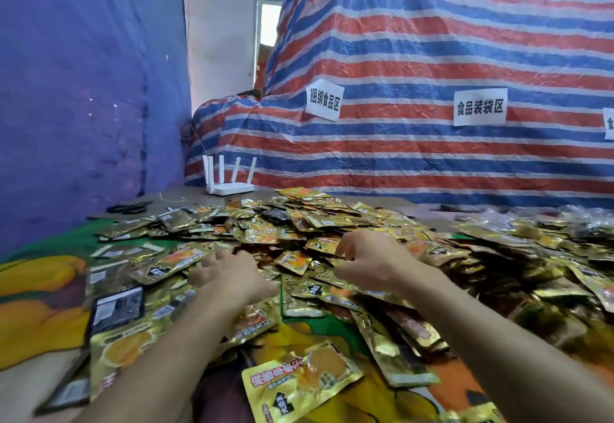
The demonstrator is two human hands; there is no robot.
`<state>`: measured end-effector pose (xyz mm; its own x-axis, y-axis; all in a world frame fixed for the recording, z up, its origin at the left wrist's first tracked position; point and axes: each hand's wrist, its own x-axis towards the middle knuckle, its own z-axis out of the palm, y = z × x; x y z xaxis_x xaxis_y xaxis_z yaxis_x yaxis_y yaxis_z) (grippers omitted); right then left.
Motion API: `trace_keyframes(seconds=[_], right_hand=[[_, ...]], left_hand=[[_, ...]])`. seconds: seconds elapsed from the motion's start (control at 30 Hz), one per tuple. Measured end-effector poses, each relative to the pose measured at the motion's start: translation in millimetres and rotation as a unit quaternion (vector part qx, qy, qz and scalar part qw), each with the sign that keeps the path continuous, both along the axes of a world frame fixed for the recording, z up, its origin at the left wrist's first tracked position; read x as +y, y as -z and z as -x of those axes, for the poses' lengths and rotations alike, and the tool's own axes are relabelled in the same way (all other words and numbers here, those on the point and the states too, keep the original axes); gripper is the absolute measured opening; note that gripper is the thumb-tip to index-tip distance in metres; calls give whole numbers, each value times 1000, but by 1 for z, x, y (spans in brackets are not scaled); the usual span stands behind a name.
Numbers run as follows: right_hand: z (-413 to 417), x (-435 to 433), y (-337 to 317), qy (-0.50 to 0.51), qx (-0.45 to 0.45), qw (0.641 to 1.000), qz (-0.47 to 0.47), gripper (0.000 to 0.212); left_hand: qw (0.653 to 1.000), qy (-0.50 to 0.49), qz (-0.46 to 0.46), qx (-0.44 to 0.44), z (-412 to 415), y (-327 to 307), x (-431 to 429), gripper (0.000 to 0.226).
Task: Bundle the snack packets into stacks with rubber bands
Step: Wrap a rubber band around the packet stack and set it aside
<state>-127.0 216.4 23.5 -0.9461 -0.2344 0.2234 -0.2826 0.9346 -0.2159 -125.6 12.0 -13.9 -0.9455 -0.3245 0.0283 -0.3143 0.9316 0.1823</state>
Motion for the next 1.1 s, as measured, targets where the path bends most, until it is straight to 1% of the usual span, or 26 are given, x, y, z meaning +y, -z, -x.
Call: trace_keyframes(seconds=[0.07,0.1,0.13,0.2,0.23,0.27,0.3,0.33,0.47,0.57,0.67,0.77,0.87,0.97,1.03,1.1], right_hand=[[8,-18,19,-6,-94,994,-59,35],[12,-24,27,4,-120,989,-90,39],[16,-31,35,17,-126,985,-117,49],[19,-41,47,44,-99,984,-142,74],[20,-48,53,52,-81,985,-144,83],[19,-54,58,56,-69,985,-147,86],[18,-58,61,54,-60,985,-150,84],[17,-62,63,47,-50,987,-146,78],[17,-70,64,-8,-10,995,-101,38],[15,-75,62,-29,30,995,-96,26],[13,-80,64,-40,60,996,-61,14],[11,-79,71,-46,64,996,-37,10],[8,-76,73,-50,66,995,-48,3],[9,-72,70,-30,89,995,-41,19],[9,-68,66,-15,110,994,-7,27],[11,-63,63,-15,142,988,52,33]], left_hand=[[999,-12,-10,-29,0,-1,-6,92],[999,-12,-20,-37,0,-1,-8,95],[999,-11,-29,-42,1,0,-10,96],[998,-10,-26,-56,1,3,-6,92],[998,-10,-12,-67,1,6,-2,90],[997,-11,3,-78,2,9,2,88],[996,-9,18,-83,4,12,7,86],[997,-3,29,-78,5,15,10,81],[998,24,57,-26,11,19,12,55],[997,31,65,13,13,19,11,37],[992,48,98,61,16,18,12,26],[991,37,103,79,17,18,12,25],[990,26,52,127,17,17,6,16],[981,16,16,194,16,14,0,8],[966,13,-10,257,18,13,-3,7],[945,15,-37,325,19,11,-6,9]])
